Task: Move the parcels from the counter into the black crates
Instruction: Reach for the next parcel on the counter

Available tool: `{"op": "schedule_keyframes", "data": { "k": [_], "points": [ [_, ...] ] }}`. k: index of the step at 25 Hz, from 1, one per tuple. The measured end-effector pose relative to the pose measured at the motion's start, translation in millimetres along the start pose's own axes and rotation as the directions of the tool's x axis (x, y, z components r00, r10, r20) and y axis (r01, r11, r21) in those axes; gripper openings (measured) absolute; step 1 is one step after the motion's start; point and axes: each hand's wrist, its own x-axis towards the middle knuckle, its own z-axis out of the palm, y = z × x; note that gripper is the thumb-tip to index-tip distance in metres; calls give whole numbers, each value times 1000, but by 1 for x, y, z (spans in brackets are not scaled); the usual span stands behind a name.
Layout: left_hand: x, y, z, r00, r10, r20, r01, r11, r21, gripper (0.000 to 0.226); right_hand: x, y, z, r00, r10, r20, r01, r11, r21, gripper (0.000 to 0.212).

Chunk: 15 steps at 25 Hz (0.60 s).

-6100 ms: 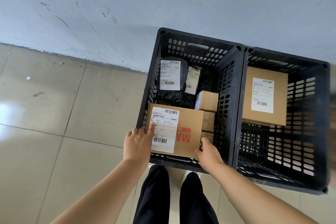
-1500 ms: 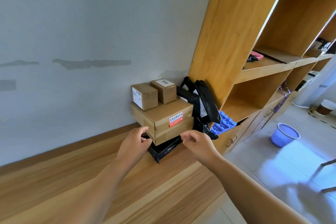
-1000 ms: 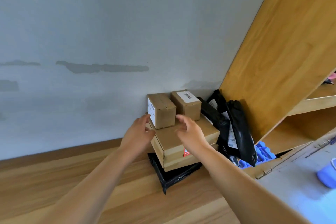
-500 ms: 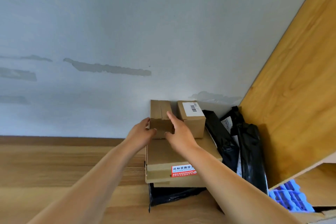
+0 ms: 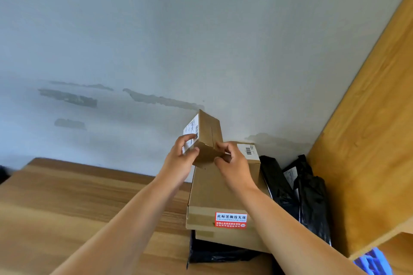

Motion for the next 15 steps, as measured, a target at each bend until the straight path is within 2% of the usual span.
{"op": "schedule_keyframes", "data": {
  "k": [3,5,7,10,12,15],
  "points": [
    [-8,21,-13,995,9,-95,-20,994,-111,19,-8,-31,-1,989,-138,-59,137,990,-13,29],
    [-13,34,-22,991,29,-133,-56,978,-201,18,-16,-53,-1,964,-250,-92,248,968,-37,27],
    [-19,45,-31,986,76,-146,-114,955,-274,18,-23,-72,0,945,-300,-130,300,954,-16,28],
    [-29,59,-44,976,147,-161,-190,937,-294,20,-27,-93,2,951,-242,-191,263,960,94,30],
    [-34,65,-50,974,182,-138,-217,924,-315,23,-28,-102,4,954,-208,-216,239,962,133,41],
    [-38,68,-63,963,251,-102,-270,916,-297,40,-29,-114,8,960,-185,-212,215,968,131,49]
  ]
}}
